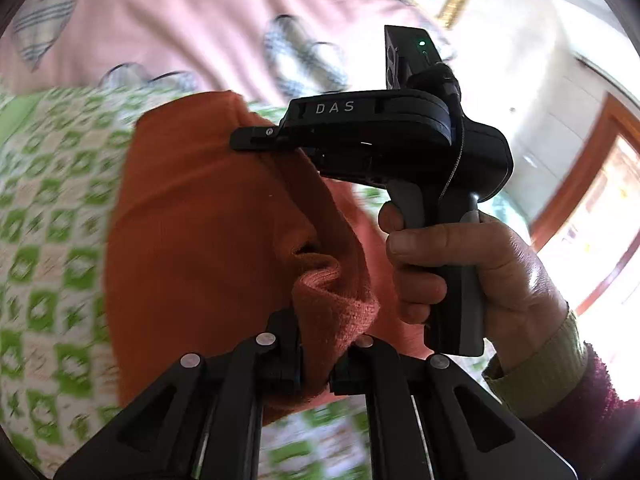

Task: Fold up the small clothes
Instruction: 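Grasp the sweater's folded edge with the right tool while the left tool holds its corner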

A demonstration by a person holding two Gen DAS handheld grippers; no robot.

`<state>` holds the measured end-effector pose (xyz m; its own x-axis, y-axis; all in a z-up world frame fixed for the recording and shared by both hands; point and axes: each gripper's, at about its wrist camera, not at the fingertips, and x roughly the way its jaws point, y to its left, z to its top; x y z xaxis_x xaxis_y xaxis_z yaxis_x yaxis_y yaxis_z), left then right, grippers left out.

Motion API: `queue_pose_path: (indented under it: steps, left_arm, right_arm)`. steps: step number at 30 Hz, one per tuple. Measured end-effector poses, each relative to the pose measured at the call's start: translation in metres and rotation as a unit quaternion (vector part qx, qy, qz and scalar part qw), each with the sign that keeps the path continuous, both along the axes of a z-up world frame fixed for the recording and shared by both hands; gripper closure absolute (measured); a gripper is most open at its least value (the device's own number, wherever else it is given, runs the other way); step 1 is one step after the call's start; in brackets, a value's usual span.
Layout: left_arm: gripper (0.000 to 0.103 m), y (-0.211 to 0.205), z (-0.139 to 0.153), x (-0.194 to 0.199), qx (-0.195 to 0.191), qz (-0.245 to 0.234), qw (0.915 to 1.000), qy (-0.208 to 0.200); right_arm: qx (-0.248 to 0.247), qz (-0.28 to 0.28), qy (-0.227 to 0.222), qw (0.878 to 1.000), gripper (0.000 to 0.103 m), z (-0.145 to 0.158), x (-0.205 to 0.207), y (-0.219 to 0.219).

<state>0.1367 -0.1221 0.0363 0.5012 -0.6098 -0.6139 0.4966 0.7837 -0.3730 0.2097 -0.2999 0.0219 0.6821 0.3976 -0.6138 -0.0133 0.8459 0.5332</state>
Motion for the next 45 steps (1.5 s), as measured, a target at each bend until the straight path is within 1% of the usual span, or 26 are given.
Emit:
queue_pose_path:
  steps: [1,2,3,4,7,10,12,14,17,19,21,23,24,25,27,29,31,32,33,34,36,38,40,42,43,45]
  left_arm:
    - [0.096,-0.013,0.001,-0.001,0.001,-0.010,1.0000,-0.003]
    - [0.096,-0.026,0.000,-0.002,0.003,-0.018,0.9998,-0.004]
    - [0.096,-0.035,-0.002,-0.002,0.002,-0.025,0.9997,-0.002]
    - [0.096,-0.046,-0.008,-0.002,0.000,-0.034,0.9994,0.005]
    - [0.096,-0.073,-0.029,-0.001,-0.004,-0.055,0.9977,0.040]
    - [0.096,-0.090,-0.043,-0.006,0.009,-0.060,0.9969,0.050]
    - [0.096,-0.095,-0.045,-0.008,0.012,-0.060,0.9966,0.055]
    - [0.096,-0.098,-0.040,-0.010,0.004,-0.065,0.9966,0.051]
    - [0.096,-0.106,-0.027,-0.013,-0.007,-0.078,0.9965,0.031]
    - [0.096,-0.115,-0.028,-0.014,-0.007,-0.089,0.9956,0.030]
    - [0.096,-0.123,-0.035,-0.012,-0.002,-0.090,0.9951,0.040]
    - [0.095,-0.130,-0.054,-0.005,0.011,-0.093,0.9933,0.067]
    - [0.093,-0.129,-0.058,-0.004,0.013,-0.095,0.9923,0.079]
    - [0.090,-0.128,-0.064,-0.002,0.012,-0.097,0.9908,0.093]
    - [0.086,-0.122,-0.062,-0.004,0.003,-0.101,0.9898,0.100]
    - [0.071,-0.109,-0.054,-0.011,-0.002,-0.115,0.9888,0.096]
    - [0.067,-0.091,-0.046,-0.019,-0.005,-0.115,0.9895,0.087]
    - [0.065,-0.084,-0.044,-0.021,-0.005,-0.114,0.9898,0.085]
    - [0.063,-0.076,-0.041,-0.026,-0.004,-0.112,0.9904,0.082]
    - [0.061,-0.065,-0.038,-0.027,-0.002,-0.103,0.9915,0.079]
    - [0.059,-0.045,-0.034,-0.026,-0.003,-0.086,0.9935,0.074]
    - [0.051,-0.025,-0.030,-0.024,0.002,-0.060,0.9956,0.072]
    - [0.050,-0.003,-0.028,-0.017,0.004,-0.029,0.9971,0.070]
    - [0.045,0.014,-0.027,-0.011,0.003,-0.007,0.9975,0.071]
    - [0.042,0.024,-0.029,-0.003,0.004,0.012,0.9973,0.073]
    - [0.041,0.036,-0.032,0.007,0.000,0.029,0.9963,0.080]
  right_arm:
    - [-0.008,-0.012,-0.006,1.000,0.088,0.007,-0.009,-0.011]
    - [-0.015,-0.027,-0.009,0.999,0.092,0.012,-0.017,-0.023]
    - [-0.019,-0.040,-0.007,0.999,0.093,0.014,-0.025,-0.036]
    - [-0.018,-0.057,-0.004,0.998,0.093,0.011,-0.036,-0.052]
    - [-0.019,-0.085,0.023,0.996,0.094,-0.005,-0.052,-0.077]
    - [-0.016,-0.092,0.046,0.995,0.095,-0.029,-0.065,-0.086]
    - [-0.018,-0.099,0.046,0.994,0.095,-0.034,-0.070,-0.086]
    - [-0.012,-0.111,0.036,0.993,0.096,-0.032,-0.078,-0.095]
    - [-0.007,-0.126,0.020,0.992,0.096,-0.025,-0.090,-0.108]
    - [-0.005,-0.138,0.018,0.990,0.096,-0.025,-0.095,-0.115]
    - [-0.007,-0.146,0.028,0.989,0.096,-0.030,-0.097,-0.121]
    - [-0.026,-0.148,0.046,0.988,0.096,-0.038,-0.094,-0.121]
    - [-0.028,-0.146,0.051,0.988,0.096,-0.041,-0.093,-0.120]
    - [-0.029,-0.146,0.054,0.987,0.095,-0.043,-0.092,-0.119]
    - [-0.036,-0.152,0.060,0.986,0.093,-0.041,-0.095,-0.118]
    - [-0.047,-0.162,0.055,0.984,0.092,-0.033,-0.101,-0.115]
    - [-0.054,-0.169,0.040,0.983,0.081,-0.022,-0.110,-0.112]
    - [-0.055,-0.171,0.034,0.983,0.079,-0.018,-0.114,-0.111]
    - [-0.053,-0.172,0.028,0.983,0.073,-0.015,-0.118,-0.109]
    - [-0.052,-0.171,0.024,0.984,0.070,-0.013,-0.120,-0.107]
    - [-0.045,-0.157,0.021,0.986,0.070,-0.010,-0.122,-0.099]
    - [-0.034,-0.139,0.022,0.989,0.070,-0.013,-0.118,-0.090]
    - [-0.038,-0.130,0.030,0.990,0.070,-0.019,-0.112,-0.083]
    - [-0.036,-0.127,0.037,0.991,0.070,-0.026,-0.105,-0.080]
    - [-0.030,-0.128,0.039,0.991,0.070,-0.029,-0.103,-0.080]
    - [-0.022,-0.132,0.044,0.990,0.070,-0.035,-0.101,-0.081]
